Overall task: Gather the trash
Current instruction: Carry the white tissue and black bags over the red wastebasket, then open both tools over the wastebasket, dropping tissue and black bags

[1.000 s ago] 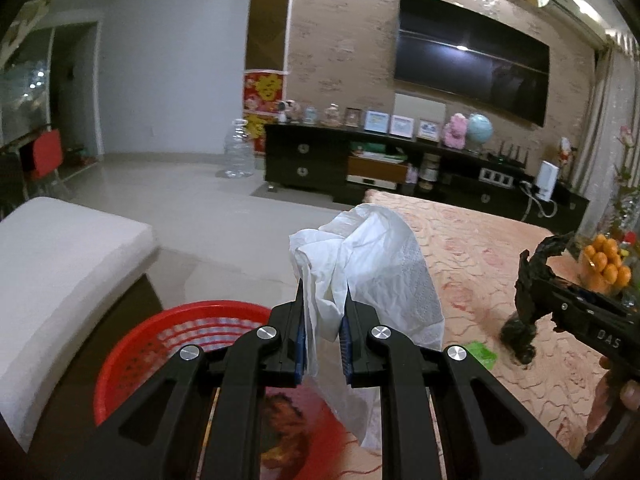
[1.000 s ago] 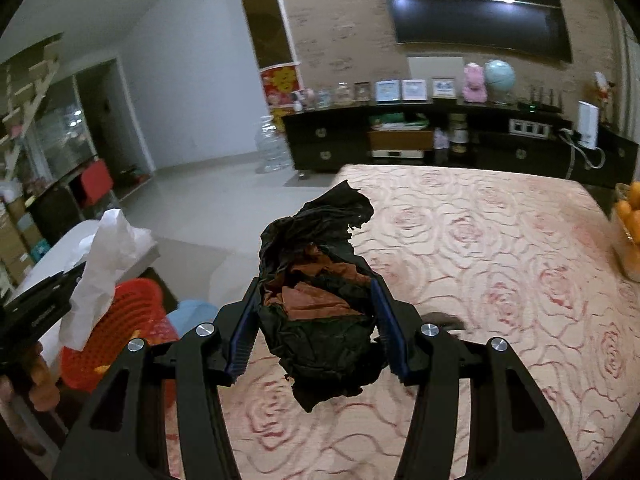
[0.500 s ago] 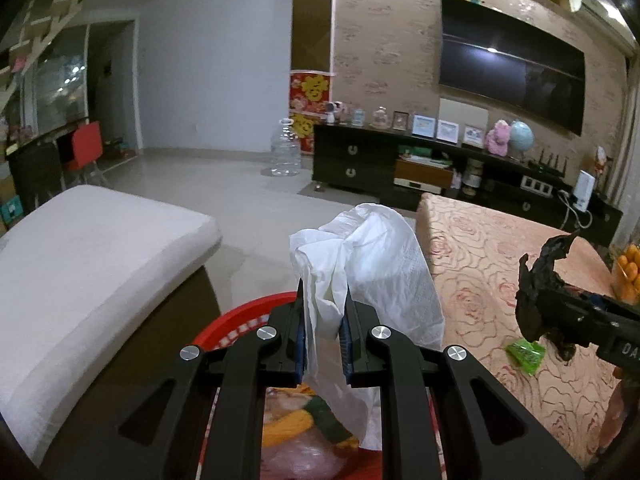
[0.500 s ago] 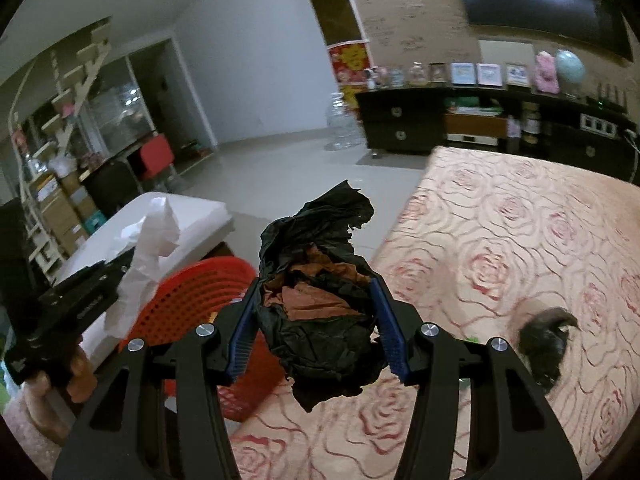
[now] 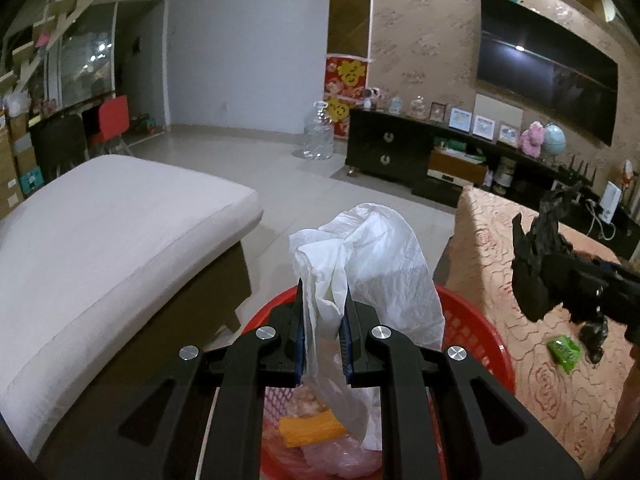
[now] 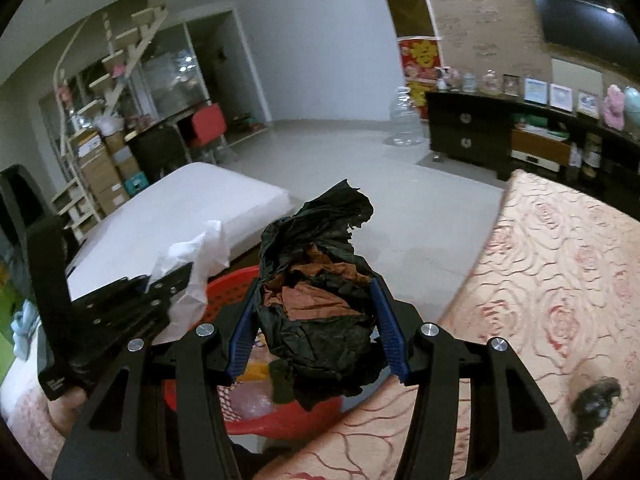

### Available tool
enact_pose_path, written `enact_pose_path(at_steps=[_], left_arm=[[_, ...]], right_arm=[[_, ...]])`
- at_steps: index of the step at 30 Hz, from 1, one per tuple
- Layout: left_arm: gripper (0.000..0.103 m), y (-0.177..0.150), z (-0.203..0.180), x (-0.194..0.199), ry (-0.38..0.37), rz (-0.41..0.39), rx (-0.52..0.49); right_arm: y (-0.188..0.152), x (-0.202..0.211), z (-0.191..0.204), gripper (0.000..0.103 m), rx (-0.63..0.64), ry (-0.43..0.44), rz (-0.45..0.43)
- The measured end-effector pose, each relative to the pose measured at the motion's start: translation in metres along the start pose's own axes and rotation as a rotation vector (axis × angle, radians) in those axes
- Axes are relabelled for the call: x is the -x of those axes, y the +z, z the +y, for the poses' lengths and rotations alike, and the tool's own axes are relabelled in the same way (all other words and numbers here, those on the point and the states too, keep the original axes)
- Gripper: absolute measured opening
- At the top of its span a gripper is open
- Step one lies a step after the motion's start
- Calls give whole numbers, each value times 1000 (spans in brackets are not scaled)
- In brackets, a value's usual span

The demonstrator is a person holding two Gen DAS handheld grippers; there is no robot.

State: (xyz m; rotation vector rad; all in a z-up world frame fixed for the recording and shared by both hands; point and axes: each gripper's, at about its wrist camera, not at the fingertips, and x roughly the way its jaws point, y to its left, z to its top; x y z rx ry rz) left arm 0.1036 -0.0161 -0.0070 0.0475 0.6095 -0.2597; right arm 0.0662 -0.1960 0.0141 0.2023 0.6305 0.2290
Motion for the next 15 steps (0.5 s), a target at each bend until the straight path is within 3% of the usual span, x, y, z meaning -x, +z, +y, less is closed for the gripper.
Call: enact_pose_path(at_steps=[15], left_arm=[[14,-5,4,-8,14,43,-20]], right_arm=[[-7,-24,10,53,13,25,71]])
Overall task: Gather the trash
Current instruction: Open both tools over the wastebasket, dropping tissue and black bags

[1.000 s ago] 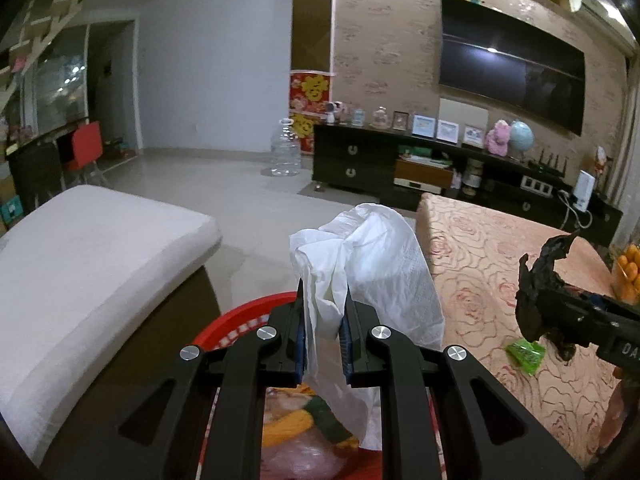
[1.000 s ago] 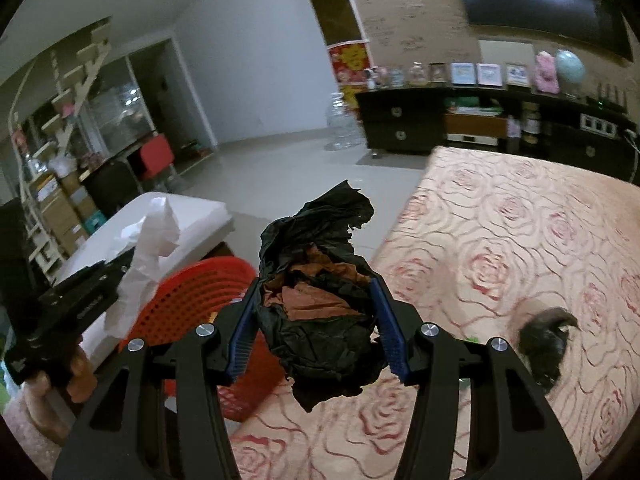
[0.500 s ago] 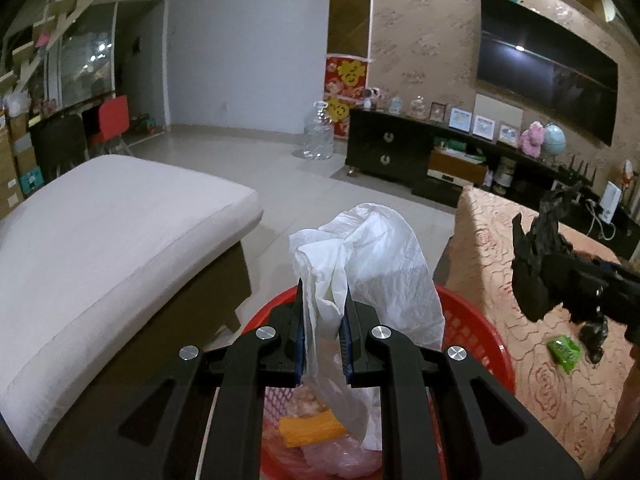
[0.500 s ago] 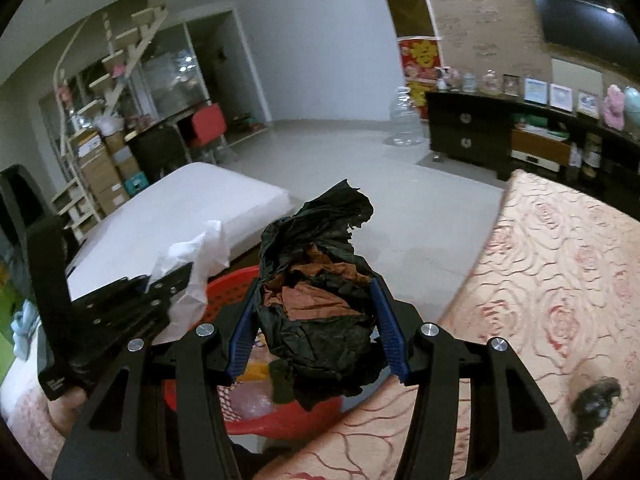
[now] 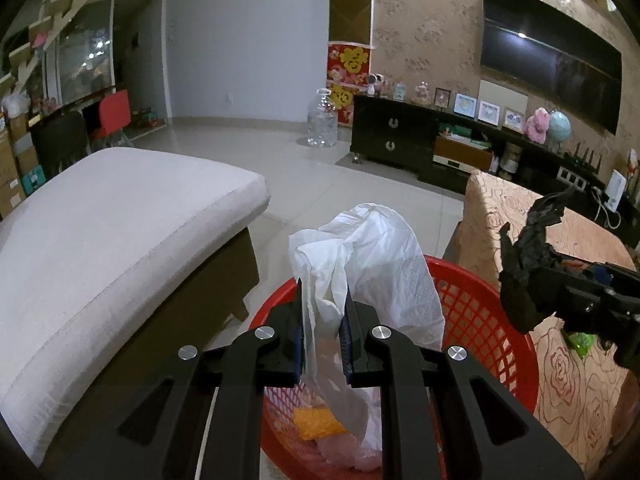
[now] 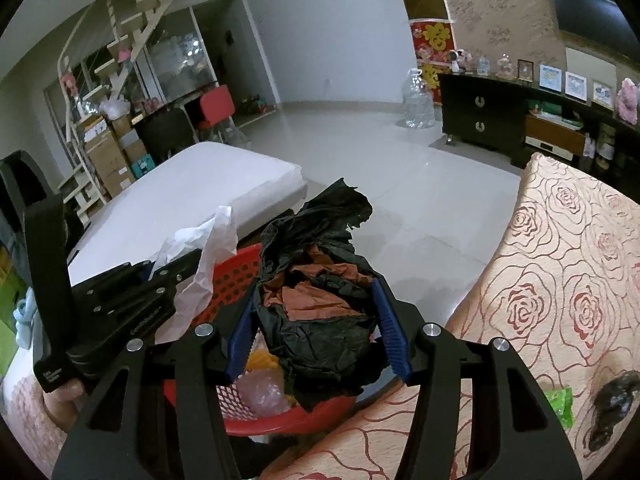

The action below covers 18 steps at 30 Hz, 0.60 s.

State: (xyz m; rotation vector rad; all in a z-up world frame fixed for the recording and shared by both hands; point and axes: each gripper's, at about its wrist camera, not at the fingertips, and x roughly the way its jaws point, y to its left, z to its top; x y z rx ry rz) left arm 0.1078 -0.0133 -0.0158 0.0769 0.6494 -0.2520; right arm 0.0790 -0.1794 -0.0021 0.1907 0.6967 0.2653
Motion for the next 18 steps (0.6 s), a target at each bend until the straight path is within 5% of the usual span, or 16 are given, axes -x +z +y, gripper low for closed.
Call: enact_pose_path(at_steps=[5,8,10,18], left_arm=[[20,0,2,-3,-6,12,-8],[31,0,3,-3,-8,10,-6],[47,-1,3,-3,-12,10,-1],[63,1,10,1,-17,-13,41]], right_arm=[[-5,-8,6,55,9,8,22],[-6,-9,7,60,8,8,28],[-7,-9,6,64,5,12,31],[-7,-4,1,75,-15,12,15]])
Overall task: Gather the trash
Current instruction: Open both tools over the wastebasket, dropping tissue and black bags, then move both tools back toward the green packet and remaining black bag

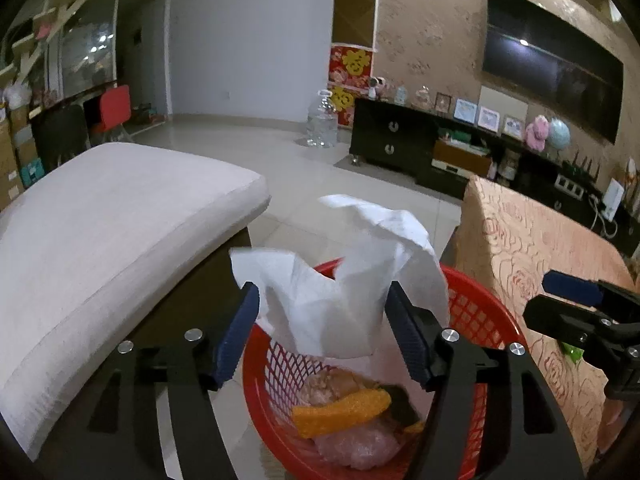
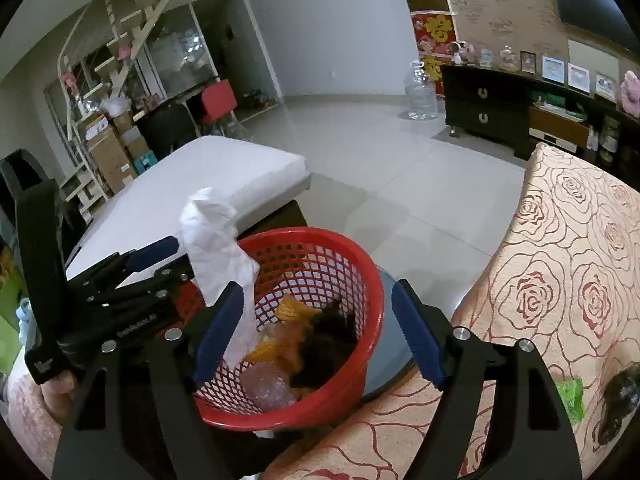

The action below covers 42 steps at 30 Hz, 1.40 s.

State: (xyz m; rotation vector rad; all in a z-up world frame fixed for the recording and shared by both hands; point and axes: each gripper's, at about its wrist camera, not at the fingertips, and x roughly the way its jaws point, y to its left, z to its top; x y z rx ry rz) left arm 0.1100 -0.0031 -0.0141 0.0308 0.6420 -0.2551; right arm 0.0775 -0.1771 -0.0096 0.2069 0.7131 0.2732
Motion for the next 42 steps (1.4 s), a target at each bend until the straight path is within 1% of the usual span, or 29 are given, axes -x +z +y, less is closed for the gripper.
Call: enact_pose_path(at_steps=[6,10,21,32,42], left_arm=[[70,3,5,7,-10,-39,30],[76,3,2,12,-32,-67,9],[76,3,-2,13,-40,-82,8],[76,-2,-27,22,-64,-126,-63],[76,-5,-55,28,-102,-149,-118]], right_arm=[[1,9,-10,75,-22,-20,-25],[1,17,-15,75,-30,-39,-41],[0,33,-33,75,-60,-85,-74],[-12,53,-48,75,-41,-194,-92],[-25,83,-75,76,-79,-299,-129]])
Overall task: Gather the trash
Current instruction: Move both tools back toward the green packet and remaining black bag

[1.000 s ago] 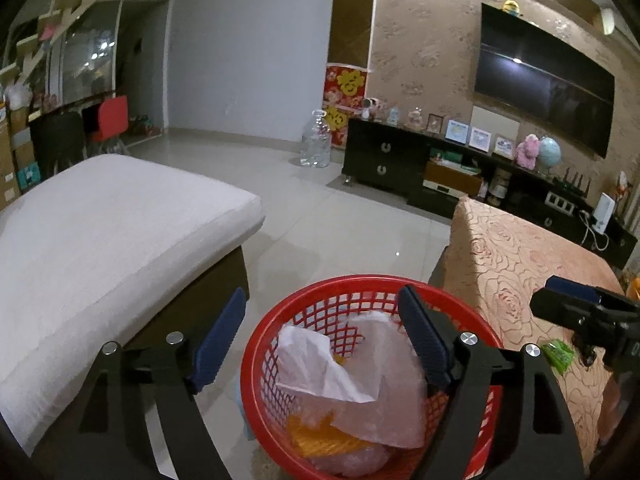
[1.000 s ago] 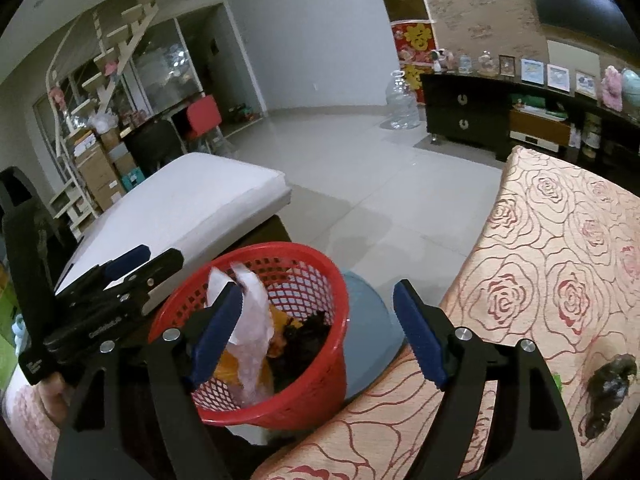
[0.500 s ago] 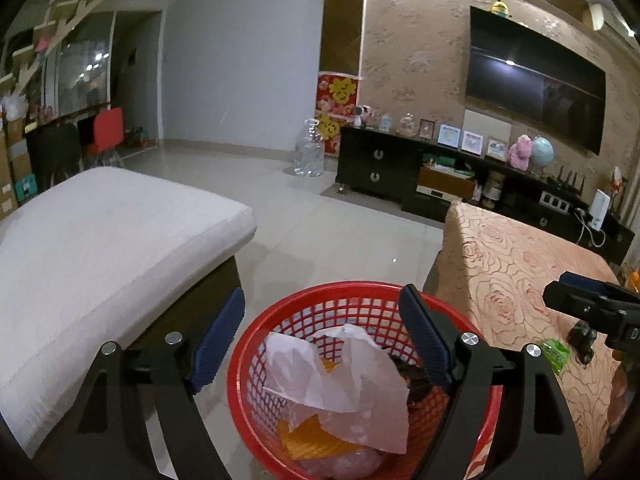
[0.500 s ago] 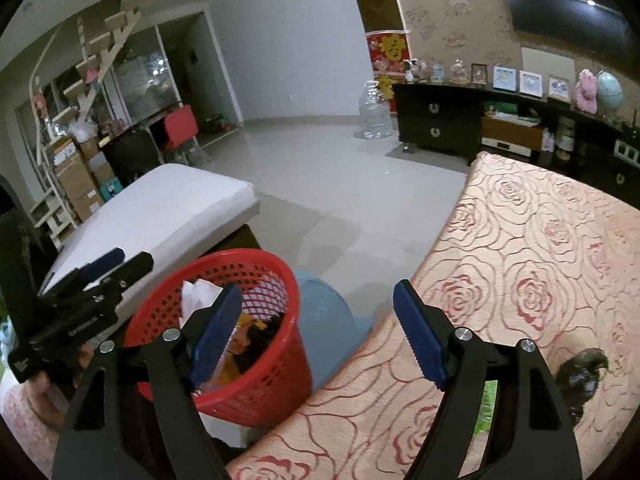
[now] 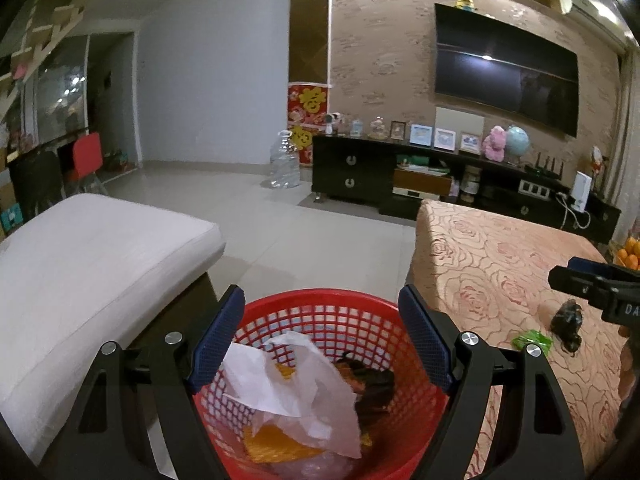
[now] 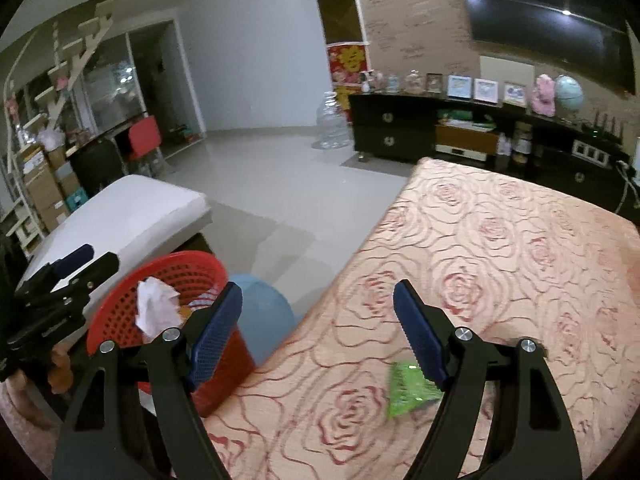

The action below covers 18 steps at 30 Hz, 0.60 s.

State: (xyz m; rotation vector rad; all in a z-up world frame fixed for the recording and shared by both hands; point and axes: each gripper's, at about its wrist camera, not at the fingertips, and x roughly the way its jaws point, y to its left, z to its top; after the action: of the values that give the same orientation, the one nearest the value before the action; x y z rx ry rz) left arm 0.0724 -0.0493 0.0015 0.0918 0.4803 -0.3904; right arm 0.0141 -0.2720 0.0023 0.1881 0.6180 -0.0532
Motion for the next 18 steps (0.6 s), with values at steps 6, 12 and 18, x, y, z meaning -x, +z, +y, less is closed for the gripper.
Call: enact_pose_path(at_steps=[6,12,18], left_arm=[[76,-1,-14,0,-16,-1,-24],[76,-2,-27,-1,-48,7,-34],[76,-3,-45,-1,-89,18,-52]], right_arm=[[-7,9,-23,81,0,-86,-13],[-18,20,-45,83,-15,-151,-9],[-32,33,-75,83,-80,-204,-5]])
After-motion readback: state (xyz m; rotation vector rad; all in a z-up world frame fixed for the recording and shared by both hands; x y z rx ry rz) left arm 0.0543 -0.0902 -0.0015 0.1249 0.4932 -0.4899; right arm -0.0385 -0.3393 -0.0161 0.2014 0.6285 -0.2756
